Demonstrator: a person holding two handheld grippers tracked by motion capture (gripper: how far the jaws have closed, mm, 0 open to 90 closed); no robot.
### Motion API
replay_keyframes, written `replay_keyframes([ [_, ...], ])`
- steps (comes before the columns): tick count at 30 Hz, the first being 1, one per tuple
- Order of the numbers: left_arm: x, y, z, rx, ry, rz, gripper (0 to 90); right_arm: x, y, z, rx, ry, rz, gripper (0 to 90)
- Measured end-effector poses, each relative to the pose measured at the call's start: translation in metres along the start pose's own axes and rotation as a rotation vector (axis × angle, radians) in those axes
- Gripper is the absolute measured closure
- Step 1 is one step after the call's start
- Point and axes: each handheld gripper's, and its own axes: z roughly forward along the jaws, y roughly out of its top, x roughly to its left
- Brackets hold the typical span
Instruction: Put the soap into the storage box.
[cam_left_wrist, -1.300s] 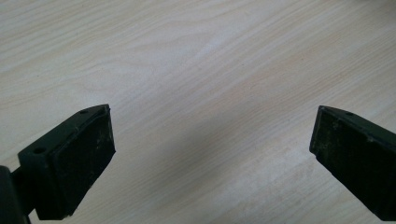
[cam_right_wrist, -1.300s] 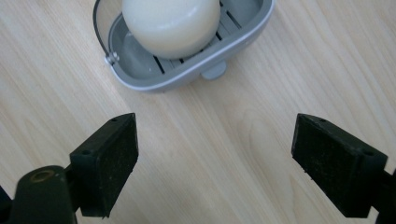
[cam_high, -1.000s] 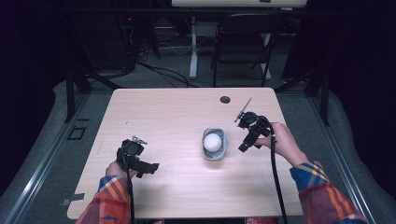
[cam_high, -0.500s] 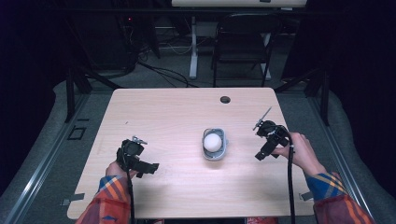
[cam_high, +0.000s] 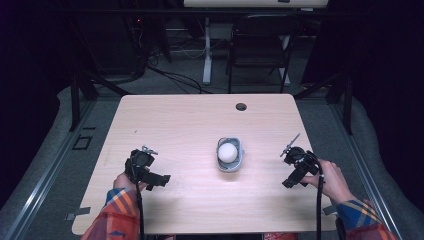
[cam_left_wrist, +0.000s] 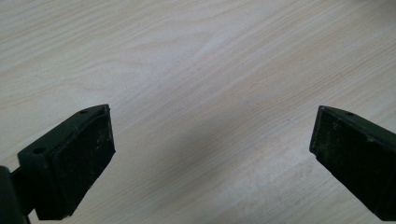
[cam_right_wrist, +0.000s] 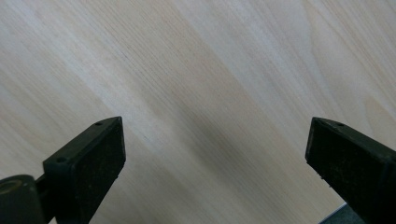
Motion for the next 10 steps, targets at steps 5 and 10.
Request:
replay_keyframes([
  [5,0.000,0.000,0.001,-0.002,-0.003,0.004,0.0,0.004,-0.007,0.013,-0.005,0.007,0.002,4.6],
  [10,0.000,0.001,0.002,0.006,-0.004,0.007,0.0,0.005,-0.003,0.019,0.032,-0.005,-0.022,4.6],
])
